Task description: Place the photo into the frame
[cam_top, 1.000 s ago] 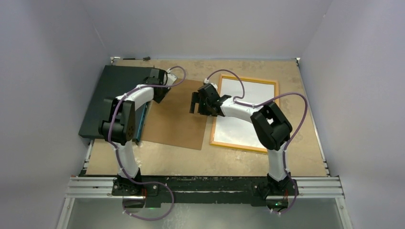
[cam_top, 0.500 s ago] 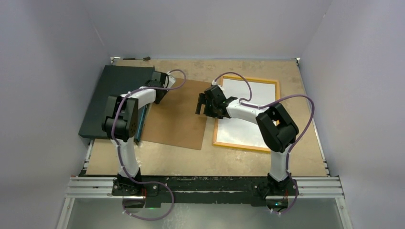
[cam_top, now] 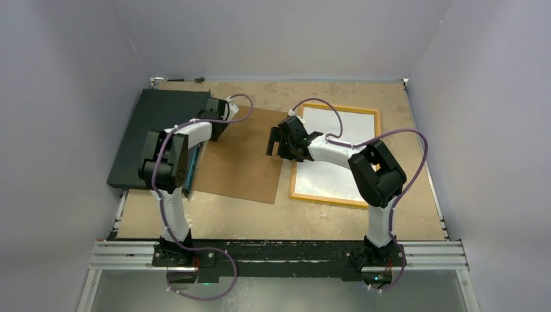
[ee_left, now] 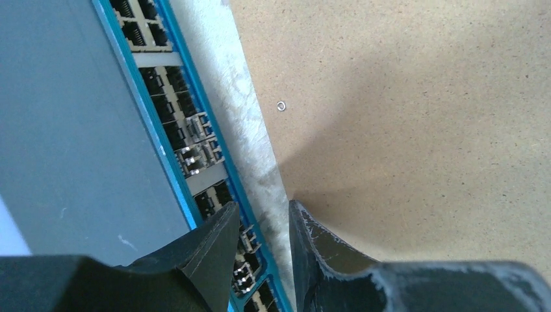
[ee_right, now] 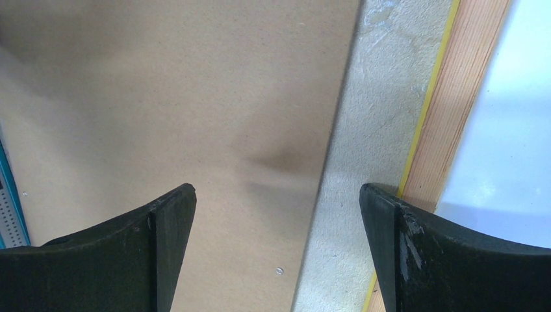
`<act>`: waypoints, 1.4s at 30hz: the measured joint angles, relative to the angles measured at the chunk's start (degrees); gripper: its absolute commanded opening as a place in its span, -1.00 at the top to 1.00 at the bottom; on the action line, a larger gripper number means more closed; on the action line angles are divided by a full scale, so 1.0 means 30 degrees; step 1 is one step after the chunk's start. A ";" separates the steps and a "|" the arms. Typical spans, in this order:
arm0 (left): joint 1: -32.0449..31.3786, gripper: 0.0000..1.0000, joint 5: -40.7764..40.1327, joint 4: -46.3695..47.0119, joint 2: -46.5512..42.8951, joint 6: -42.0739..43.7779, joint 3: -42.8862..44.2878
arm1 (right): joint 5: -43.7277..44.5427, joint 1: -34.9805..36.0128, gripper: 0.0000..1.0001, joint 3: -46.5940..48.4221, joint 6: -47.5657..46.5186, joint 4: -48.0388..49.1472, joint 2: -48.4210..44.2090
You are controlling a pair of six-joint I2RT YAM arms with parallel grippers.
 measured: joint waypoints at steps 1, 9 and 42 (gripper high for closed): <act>0.0051 0.33 0.0423 -0.0175 -0.0007 -0.0299 0.0117 | 0.0000 0.0000 -0.98 0.0000 0.0022 0.0000 0.0000; -0.0160 0.33 0.4044 -0.1137 -0.0262 -0.2535 0.0721 | 0.0015 -0.0073 -0.98 0.0015 0.0131 -0.0044 0.0000; -0.0357 0.30 -0.0532 0.0831 -0.1071 0.2200 -0.1894 | 0.0080 -0.0401 -0.98 0.0474 0.0852 -0.0495 0.0226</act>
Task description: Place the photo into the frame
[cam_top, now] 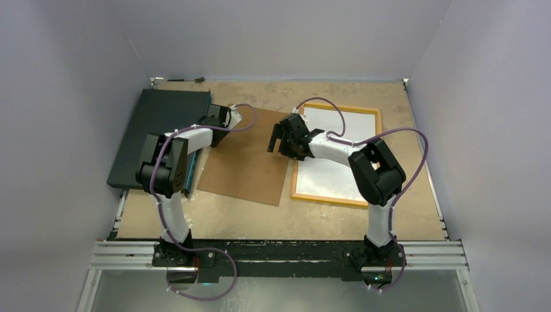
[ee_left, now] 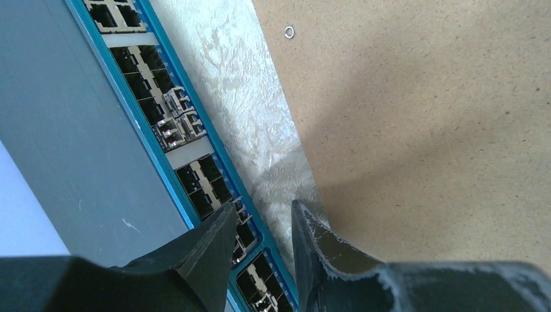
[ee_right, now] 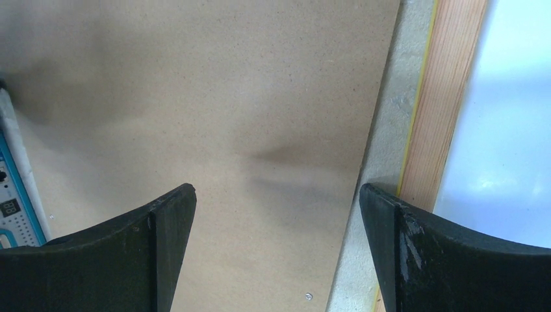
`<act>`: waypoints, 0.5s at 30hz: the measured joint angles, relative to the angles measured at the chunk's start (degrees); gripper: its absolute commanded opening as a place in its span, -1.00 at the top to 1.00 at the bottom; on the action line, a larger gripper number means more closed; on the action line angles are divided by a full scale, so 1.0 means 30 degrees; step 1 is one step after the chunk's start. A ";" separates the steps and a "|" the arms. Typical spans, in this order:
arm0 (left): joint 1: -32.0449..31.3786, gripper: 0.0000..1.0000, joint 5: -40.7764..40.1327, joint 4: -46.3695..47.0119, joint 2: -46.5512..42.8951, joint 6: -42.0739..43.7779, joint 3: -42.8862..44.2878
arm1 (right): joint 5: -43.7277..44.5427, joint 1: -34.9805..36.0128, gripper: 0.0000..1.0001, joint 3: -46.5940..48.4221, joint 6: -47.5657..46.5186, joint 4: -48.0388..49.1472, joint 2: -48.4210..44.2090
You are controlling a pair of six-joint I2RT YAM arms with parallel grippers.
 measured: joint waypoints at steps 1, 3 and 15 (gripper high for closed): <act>0.0007 0.30 0.0160 -0.0044 -0.0015 -0.0080 0.0000 | -0.0007 -0.0029 -0.98 0.0051 0.0095 -0.0007 0.0051; 0.0102 0.32 0.0648 -0.0168 -0.0058 -0.0284 0.0022 | -0.0102 -0.0087 -0.98 0.0226 0.0248 0.0044 0.0189; 0.0882 0.37 0.4328 -0.0911 -0.0175 -0.2062 0.0474 | -0.3373 -0.1348 -0.97 -0.0022 0.2076 0.1027 0.0175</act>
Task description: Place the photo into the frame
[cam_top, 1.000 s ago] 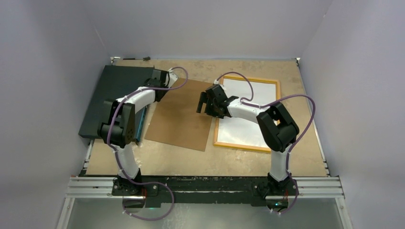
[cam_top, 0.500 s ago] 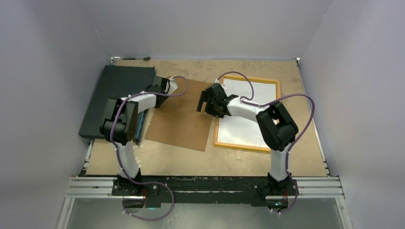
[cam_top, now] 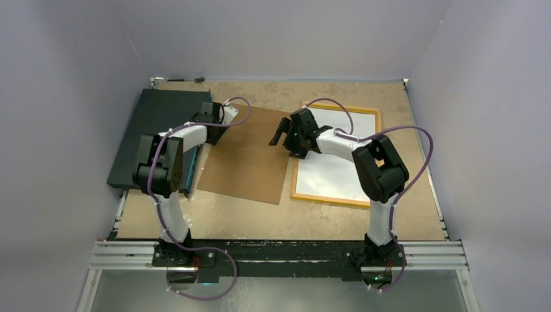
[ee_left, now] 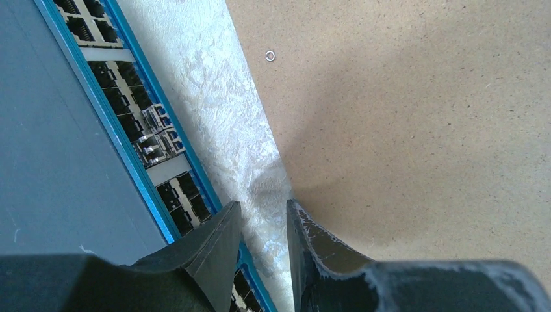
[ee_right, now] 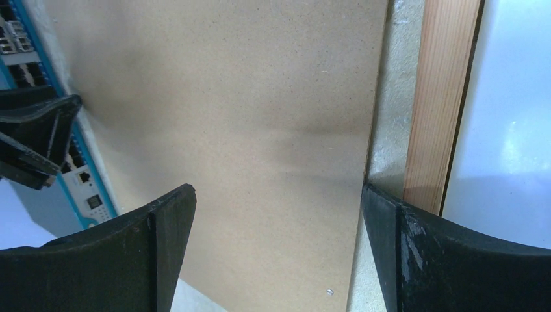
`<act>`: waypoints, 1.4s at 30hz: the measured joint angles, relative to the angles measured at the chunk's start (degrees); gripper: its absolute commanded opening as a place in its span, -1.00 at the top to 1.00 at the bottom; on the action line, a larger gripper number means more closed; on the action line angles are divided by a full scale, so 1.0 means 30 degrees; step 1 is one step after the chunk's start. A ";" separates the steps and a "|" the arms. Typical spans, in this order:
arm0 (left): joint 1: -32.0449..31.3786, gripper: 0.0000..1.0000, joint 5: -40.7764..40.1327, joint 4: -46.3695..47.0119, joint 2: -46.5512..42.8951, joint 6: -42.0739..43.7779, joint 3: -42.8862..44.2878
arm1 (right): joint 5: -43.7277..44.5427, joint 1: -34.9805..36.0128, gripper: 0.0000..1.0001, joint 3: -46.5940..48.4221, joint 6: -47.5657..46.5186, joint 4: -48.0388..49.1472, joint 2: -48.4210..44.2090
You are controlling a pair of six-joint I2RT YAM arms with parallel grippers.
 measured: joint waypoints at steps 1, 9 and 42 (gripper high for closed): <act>0.0051 0.37 0.0160 0.0000 -0.0007 -0.0044 0.0000 | -0.0262 -0.0131 -0.97 -0.0087 0.0182 0.0197 -0.0015; 0.0211 0.39 0.0750 0.0146 -0.0168 -0.0219 -0.0299 | -0.1253 -0.0459 -0.97 -0.0794 0.0867 0.1020 -0.0765; -0.2652 0.44 0.1282 -0.0080 0.0233 -0.1559 0.0415 | -0.1821 -0.3351 -0.97 -0.6513 0.2113 0.3730 -0.6827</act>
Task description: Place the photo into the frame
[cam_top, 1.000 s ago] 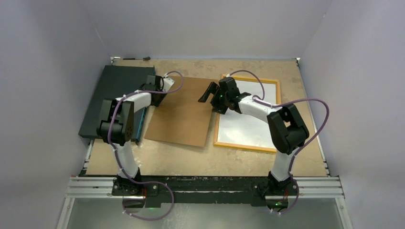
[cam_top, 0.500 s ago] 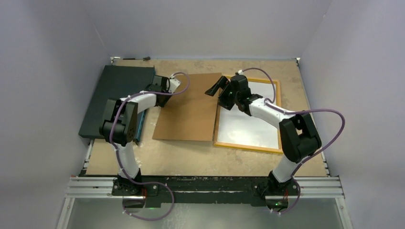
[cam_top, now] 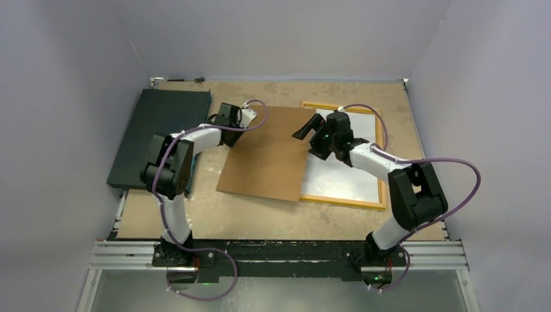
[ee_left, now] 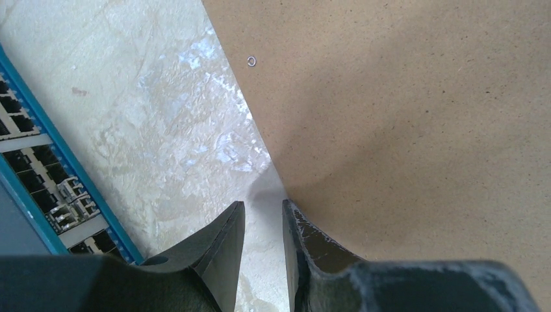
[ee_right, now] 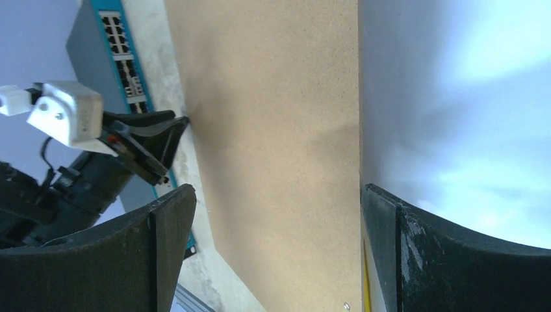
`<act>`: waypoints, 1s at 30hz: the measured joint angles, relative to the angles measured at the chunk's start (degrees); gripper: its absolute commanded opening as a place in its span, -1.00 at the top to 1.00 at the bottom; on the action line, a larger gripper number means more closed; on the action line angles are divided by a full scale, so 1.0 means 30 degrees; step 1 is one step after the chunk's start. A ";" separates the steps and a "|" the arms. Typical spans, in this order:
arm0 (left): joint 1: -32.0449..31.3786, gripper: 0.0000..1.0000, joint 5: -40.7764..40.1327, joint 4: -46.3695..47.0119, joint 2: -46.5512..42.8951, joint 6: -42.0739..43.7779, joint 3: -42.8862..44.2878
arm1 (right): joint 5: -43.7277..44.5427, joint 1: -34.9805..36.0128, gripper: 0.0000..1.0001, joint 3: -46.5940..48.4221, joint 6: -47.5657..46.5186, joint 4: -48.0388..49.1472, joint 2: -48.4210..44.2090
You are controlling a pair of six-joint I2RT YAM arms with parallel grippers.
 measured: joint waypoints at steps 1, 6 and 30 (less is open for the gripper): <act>-0.0022 0.44 0.0095 0.0000 0.0000 -0.0044 0.0007 | -0.0015 -0.0058 -0.97 -0.0197 -0.0029 0.0000 0.0007; -0.0160 0.46 0.0423 0.0000 0.0000 -0.0102 0.0029 | -0.0423 -0.0357 -0.96 -0.0816 -0.0335 0.0015 0.0342; -0.0393 0.50 0.0554 0.0007 0.0000 -0.0109 0.0036 | -0.0787 -0.0517 -0.78 -0.1413 -0.2127 0.0525 0.1005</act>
